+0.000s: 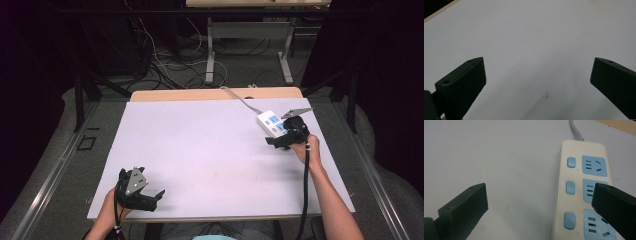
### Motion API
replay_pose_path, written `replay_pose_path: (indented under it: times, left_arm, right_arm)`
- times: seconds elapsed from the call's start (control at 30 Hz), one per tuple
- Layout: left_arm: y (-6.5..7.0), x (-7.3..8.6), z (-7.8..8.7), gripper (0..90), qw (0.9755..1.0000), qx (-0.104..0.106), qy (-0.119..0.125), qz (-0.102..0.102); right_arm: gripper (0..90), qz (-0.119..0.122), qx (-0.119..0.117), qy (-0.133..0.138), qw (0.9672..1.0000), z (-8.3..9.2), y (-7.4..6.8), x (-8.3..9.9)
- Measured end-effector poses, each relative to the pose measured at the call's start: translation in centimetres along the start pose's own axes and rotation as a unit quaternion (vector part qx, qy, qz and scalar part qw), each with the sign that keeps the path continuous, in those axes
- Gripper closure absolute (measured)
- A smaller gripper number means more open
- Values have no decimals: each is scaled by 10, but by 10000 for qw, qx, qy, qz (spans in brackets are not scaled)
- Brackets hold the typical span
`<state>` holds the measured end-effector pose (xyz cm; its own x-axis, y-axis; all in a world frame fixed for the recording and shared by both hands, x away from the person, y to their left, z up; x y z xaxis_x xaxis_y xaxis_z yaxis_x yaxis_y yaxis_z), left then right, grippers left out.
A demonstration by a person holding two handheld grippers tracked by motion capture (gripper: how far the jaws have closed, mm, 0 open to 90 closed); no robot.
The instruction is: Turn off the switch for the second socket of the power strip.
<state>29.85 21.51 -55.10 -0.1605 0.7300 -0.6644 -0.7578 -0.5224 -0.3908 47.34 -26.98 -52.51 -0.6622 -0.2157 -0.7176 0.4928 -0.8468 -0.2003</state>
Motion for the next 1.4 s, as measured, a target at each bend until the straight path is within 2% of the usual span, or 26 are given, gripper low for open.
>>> replay_pose_path:
  times: [0.13, 0.23, 0.37, 0.43, 0.57, 0.7, 0.9, 1.0, 1.13, 1.17, 1.27, 1.33, 1.37, 1.4]
  left_arm:
    - [0, 0, 0, 0, 10000, 3, 18, 5]
    - [0, 0, 0, 0, 10000, 17, 0, -4]
    - [0, 0, 0, 0, 10000, 5, -10, -21]
    - [0, 0, 0, 0, 10000, 6, -18, -30]
    - [0, 0, -1, 0, 10000, 7, -29, -7]
    - [0, 0, -1, 0, 10000, 29, -32, 1]
    - [1, 0, -1, 0, 10000, 47, -19, 23]
    - [1, 0, -1, 0, 10000, 29, -29, 17]
    - [0, -1, -1, 0, 10000, -1, -16, -43]
    - [1, -1, -1, 0, 10000, 45, -21, 13]
    - [0, -1, -1, 0, 10000, 17, -20, 5]
    - [0, -1, -1, 0, 10000, 27, -11, 6]
    - [0, -1, -1, 0, 10000, 31, -15, -12]
    - [0, -1, 0, 0, 10000, 11, -23, -31]
  right_arm:
    - [0, -79, -53, 109, 9999, 0, 3, -5]
    - [0, -201, -20, 70, 9998, -1, 4, -6]
    - [0, -123, -45, 93, 9999, -5, 6, -8]
    - [0, -198, 11, 44, 9998, -6, 6, -8]
    - [0, -4, 42, 25, 10000, -12, 7, -10]
    - [0, -38, 41, -11, 10000, -15, 7, -11]
    - [0, -237, 14, 24, 9997, -17, 10, -17]
    - [0, -200, 24, 45, 9998, -18, 11, -17]
    - [68, -257, 43, 110, 9996, -19, 12, -18]
    - [68, -257, 43, 110, 9996, -19, 12, -18]
    - [148, -178, 112, 132, 9997, -19, 14, -19]
    - [204, -295, 158, 142, 9993, -18, 15, -18]
    - [204, -295, 158, 142, 9993, -18, 15, -18]
    - [243, -291, 186, 159, 9993, -18, 16, -18]
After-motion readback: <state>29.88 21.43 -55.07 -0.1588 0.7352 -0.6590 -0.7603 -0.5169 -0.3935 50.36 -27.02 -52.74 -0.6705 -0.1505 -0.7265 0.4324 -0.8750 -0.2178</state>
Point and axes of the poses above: each handheld gripper's, and its own axes: z roughly backward along the jaws, x roughly out of its underside, y roughly to its right, the point moved 3 cm from there along -z, roughly forward along the jaws, and after that the axes turned 14 degrees about -z, right-handed, at the moved point
